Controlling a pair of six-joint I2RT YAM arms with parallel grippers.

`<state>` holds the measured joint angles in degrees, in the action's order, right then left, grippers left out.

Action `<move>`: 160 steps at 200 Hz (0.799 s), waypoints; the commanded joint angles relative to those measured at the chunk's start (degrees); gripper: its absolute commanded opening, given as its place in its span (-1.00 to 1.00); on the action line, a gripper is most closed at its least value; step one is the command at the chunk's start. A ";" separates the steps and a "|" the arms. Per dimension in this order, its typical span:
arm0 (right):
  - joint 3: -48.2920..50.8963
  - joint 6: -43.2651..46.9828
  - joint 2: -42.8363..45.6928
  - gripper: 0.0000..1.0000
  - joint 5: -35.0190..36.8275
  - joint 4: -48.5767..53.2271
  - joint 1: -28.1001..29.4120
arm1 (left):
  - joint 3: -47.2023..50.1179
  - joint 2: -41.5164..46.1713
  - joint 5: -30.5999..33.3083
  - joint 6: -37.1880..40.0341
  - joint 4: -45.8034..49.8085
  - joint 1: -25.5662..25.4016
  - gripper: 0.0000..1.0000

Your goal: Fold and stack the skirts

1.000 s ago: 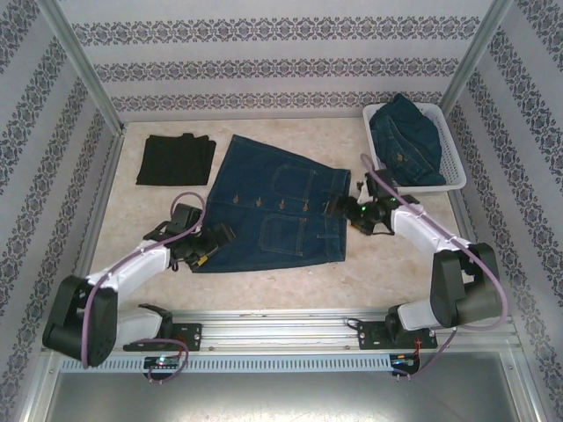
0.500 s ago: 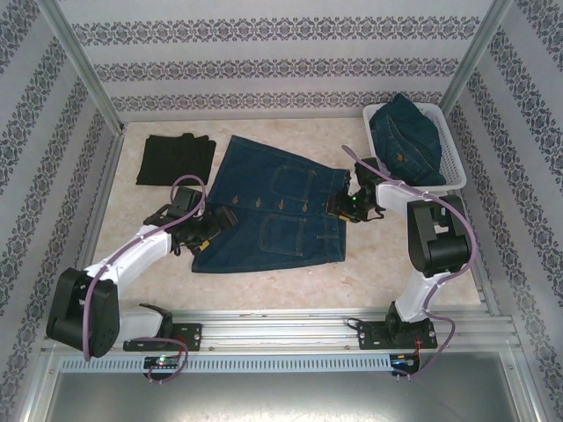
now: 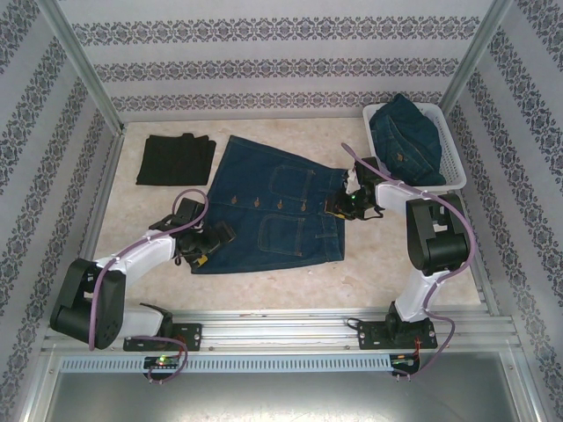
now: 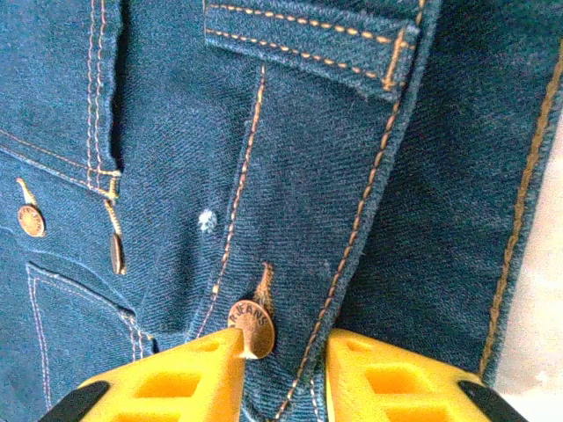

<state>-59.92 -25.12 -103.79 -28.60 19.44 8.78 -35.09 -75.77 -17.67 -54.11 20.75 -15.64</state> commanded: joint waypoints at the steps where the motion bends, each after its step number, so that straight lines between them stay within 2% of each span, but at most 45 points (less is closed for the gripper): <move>1: 1.00 0.27 -1.15 -0.40 -0.56 -1.32 1.10 | 1.66 -0.96 1.11 -0.78 -1.00 -0.32 1.00; 26: 1.21 0.33 -2.02 -0.36 3.91 -0.29 1.11 | 1.60 -0.35 1.63 -0.32 -0.71 -0.33 1.00; 42: 1.72 0.22 -2.69 -0.39 0.92 -1.89 1.13 | 1.77 -0.48 1.67 -0.30 -0.63 -0.29 1.00; 58: 2.09 0.13 -2.16 -0.60 -2.49 -3.49 1.38 | 1.97 -0.54 1.67 -0.38 -0.63 -0.35 1.00; 88: 3.27 0.66 4.51 -1.00 0.11 -1.90 0.30 | 1.65 1.04 3.22 -0.34 0.97 -0.25 1.00; 122: 4.70 2.23 13.55 -1.00 1.35 2.93 -2.44 | 1.63 2.27 5.12 -0.17 2.62 -0.09 1.00; 139: 5.38 2.18 14.75 -1.00 1.84 5.87 -3.15 | 1.52 1.78 3.66 -0.23 2.32 -0.09 1.00; 160: 7.38 0.02 13.49 -1.00 6.19 7.94 -3.75 | 1.50 1.84 2.41 -0.21 1.75 -0.08 1.00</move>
<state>-55.57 -24.03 -88.84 -27.83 21.96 6.20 -34.33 -74.17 -15.57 -54.11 20.62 -15.66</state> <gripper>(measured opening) 0.057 0.999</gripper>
